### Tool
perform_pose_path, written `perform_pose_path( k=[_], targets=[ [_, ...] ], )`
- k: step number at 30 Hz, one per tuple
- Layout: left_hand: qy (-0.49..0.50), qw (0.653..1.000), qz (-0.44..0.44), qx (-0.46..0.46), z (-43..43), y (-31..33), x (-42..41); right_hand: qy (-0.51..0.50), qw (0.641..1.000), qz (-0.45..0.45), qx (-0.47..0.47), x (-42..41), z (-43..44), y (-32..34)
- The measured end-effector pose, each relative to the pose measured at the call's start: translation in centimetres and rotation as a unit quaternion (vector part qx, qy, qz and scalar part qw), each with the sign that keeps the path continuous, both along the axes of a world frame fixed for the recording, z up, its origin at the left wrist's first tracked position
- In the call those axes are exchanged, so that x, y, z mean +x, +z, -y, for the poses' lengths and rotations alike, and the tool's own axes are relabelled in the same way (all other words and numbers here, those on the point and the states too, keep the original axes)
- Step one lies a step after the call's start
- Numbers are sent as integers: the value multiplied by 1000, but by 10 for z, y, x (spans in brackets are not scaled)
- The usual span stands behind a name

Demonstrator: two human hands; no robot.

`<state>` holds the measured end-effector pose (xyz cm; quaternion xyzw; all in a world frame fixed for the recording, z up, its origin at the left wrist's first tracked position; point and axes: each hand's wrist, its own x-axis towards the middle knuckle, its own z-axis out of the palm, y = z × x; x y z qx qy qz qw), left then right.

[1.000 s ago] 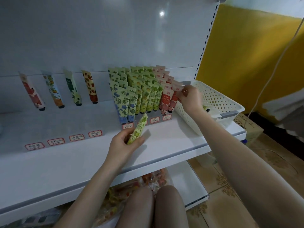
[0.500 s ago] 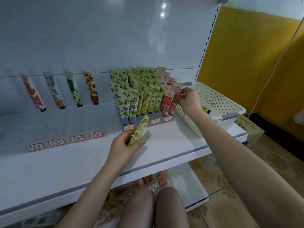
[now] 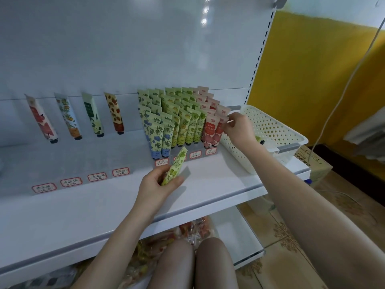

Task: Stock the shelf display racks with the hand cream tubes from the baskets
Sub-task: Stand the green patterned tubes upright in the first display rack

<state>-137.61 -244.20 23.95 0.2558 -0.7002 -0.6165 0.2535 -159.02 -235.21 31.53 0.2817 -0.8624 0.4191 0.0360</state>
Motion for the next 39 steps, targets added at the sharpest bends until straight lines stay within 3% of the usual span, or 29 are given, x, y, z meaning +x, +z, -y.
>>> perform_pose_path(
  k=[15, 21, 29, 32, 39],
  targets=[
    [-4, 1000, -2, 9, -5, 9, 3, -20, 1000, 15, -5, 0, -9, -2],
    [0, 999, -35, 3, -11, 22, 6, -17, 987, -8, -158, 24, -24, 6],
    [-23, 994, -51, -97, -21, 34, 13, 188, 959, 181, -109, 98, -34, 4],
    [-30, 993, -60, -101, -24, 38, 18, 207, 937, 243, -144, 109, -33, -3],
    [-15, 994, -36, -98, -16, 32, 27, 189, 915, 296, -199, 109, -36, -5]
  ],
)
